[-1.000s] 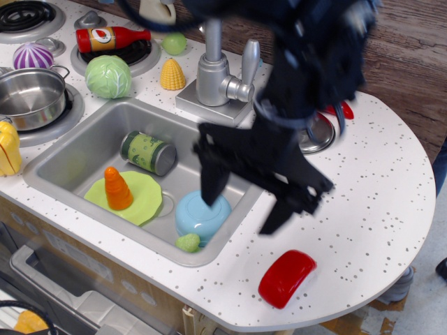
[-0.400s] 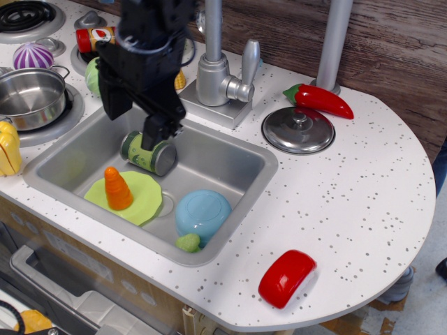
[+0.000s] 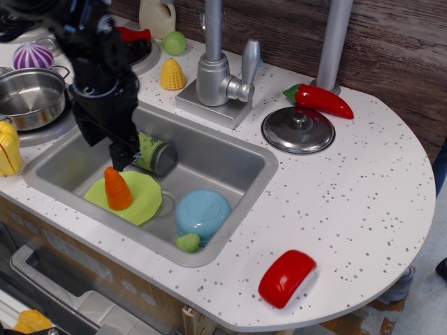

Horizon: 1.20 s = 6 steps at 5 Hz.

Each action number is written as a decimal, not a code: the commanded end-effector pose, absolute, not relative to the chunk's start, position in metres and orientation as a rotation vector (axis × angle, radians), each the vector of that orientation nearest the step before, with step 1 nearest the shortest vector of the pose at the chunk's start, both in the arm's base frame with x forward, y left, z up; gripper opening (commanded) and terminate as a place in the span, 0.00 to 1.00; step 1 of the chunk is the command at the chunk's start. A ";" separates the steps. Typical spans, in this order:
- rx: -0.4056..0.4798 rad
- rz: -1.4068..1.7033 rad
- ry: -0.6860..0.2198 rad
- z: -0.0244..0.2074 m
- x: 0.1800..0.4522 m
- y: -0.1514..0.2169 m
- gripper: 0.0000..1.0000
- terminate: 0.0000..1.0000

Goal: Take carrot off plate

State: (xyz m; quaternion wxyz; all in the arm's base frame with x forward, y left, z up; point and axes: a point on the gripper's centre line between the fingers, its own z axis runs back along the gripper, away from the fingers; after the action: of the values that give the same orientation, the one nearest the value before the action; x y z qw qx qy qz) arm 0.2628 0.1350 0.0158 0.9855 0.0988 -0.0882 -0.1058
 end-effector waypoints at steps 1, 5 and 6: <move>0.156 -0.208 -0.200 0.003 0.260 0.147 1.00 0.00; 0.090 -0.194 -0.242 -0.025 0.265 0.151 0.00 0.00; 0.082 -0.188 -0.232 -0.019 0.265 0.146 0.00 0.00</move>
State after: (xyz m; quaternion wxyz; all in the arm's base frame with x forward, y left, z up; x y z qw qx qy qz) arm 0.2529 0.1335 -0.0292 0.9925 0.0170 -0.0784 -0.0918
